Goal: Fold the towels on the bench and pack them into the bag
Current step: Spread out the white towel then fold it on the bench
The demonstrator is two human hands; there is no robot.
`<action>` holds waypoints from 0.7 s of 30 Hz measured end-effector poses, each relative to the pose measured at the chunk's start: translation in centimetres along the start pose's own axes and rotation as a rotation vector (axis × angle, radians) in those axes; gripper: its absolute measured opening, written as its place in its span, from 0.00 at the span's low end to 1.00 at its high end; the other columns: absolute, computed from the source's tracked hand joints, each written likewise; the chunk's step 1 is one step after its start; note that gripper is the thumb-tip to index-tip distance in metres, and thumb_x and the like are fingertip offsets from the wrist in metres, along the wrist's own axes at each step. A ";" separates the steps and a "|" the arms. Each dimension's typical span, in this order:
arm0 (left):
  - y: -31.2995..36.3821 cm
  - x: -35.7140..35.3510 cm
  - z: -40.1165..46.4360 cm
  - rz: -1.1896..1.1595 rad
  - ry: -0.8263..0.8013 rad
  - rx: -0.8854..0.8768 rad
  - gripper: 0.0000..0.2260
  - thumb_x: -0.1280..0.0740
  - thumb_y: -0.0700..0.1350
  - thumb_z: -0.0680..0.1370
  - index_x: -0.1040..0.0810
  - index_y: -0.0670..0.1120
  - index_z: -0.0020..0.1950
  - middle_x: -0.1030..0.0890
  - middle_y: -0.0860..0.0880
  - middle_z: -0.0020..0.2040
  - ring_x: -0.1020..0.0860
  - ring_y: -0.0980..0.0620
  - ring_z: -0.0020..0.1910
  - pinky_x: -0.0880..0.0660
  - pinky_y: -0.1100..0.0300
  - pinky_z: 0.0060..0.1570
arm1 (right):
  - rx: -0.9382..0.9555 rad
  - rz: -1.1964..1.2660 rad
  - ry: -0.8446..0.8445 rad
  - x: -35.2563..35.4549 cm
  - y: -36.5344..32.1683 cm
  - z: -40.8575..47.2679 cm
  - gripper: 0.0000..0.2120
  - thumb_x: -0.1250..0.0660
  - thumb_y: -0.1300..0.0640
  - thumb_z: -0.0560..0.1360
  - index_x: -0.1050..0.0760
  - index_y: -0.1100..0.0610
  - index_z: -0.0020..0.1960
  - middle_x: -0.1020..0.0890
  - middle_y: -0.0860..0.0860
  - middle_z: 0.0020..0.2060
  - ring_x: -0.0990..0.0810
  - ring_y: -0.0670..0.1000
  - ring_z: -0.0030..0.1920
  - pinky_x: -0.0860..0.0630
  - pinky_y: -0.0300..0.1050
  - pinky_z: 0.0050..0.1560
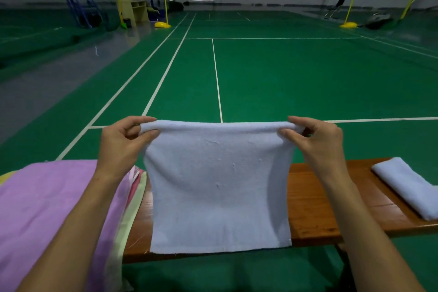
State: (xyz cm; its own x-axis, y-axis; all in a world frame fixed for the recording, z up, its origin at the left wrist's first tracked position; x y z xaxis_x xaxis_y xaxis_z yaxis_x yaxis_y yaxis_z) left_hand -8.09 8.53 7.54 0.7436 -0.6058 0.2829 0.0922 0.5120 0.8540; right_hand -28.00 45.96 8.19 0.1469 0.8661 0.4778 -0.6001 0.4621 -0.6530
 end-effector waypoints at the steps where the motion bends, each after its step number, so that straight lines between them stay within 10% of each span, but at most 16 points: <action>1: 0.3 0.1 0.0 0.058 0.055 -0.030 0.11 0.21 0.41 0.75 0.13 0.48 0.57 0.13 0.54 0.46 0.15 0.57 0.47 0.16 0.59 0.52 | 0.028 -0.061 0.014 0.1 -0.2 -0.3 0.17 0.18 0.52 0.71 0.13 0.57 0.58 0.12 0.51 0.46 0.17 0.48 0.43 0.19 0.46 0.52; 7: 1.2 0.9 0.1 0.129 0.232 -0.067 0.09 0.21 0.43 0.75 0.14 0.51 0.54 0.15 0.57 0.46 0.17 0.61 0.43 0.17 0.63 0.46 | 0.076 -0.162 0.028 -0.2 -0.7 -0.4 0.07 0.20 0.53 0.73 0.17 0.51 0.47 0.19 0.52 0.44 0.21 0.58 0.48 0.22 0.59 0.50; 13: 2.6 1.6 0.4 0.074 0.130 -0.003 0.03 0.27 0.43 0.81 0.18 0.47 0.54 0.19 0.50 0.51 0.23 0.60 0.47 0.25 0.62 0.48 | -0.086 0.176 -0.121 0.5 -2.0 -0.6 0.10 0.25 0.52 0.79 0.25 0.53 0.45 0.19 0.49 0.55 0.20 0.43 0.54 0.23 0.39 0.52; 17: 4.2 1.7 -0.7 -0.126 0.013 0.092 0.08 0.30 0.47 0.83 0.22 0.44 0.58 0.17 0.48 0.48 0.19 0.55 0.45 0.21 0.58 0.44 | -0.196 0.277 -0.146 1.5 -2.9 -1.4 0.18 0.29 0.37 0.76 0.26 0.51 0.47 0.18 0.56 0.45 0.20 0.55 0.43 0.19 0.64 0.46; 21: 6.2 3.0 -1.8 -0.163 -0.006 0.046 0.08 0.27 0.45 0.81 0.20 0.42 0.56 0.14 0.50 0.44 0.16 0.57 0.42 0.19 0.60 0.38 | -0.198 0.339 -0.095 4.2 -4.9 -2.4 0.18 0.27 0.38 0.76 0.25 0.53 0.47 0.17 0.60 0.43 0.19 0.56 0.40 0.21 0.64 0.42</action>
State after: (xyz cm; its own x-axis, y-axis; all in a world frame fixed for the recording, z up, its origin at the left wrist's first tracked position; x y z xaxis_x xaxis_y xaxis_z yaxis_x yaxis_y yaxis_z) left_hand -4.13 11.00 12.88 0.7174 -0.6823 0.1410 0.1813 0.3782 0.9078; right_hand -22.53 47.77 11.95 -0.1122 0.9586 0.2617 -0.4371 0.1889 -0.8793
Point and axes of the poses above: each hand's wrist, its own z-axis towards the middle knuckle, its own x-axis out of the back of the hand, y = z × x, the point moved 5 cm from there along z, towards the middle knuckle
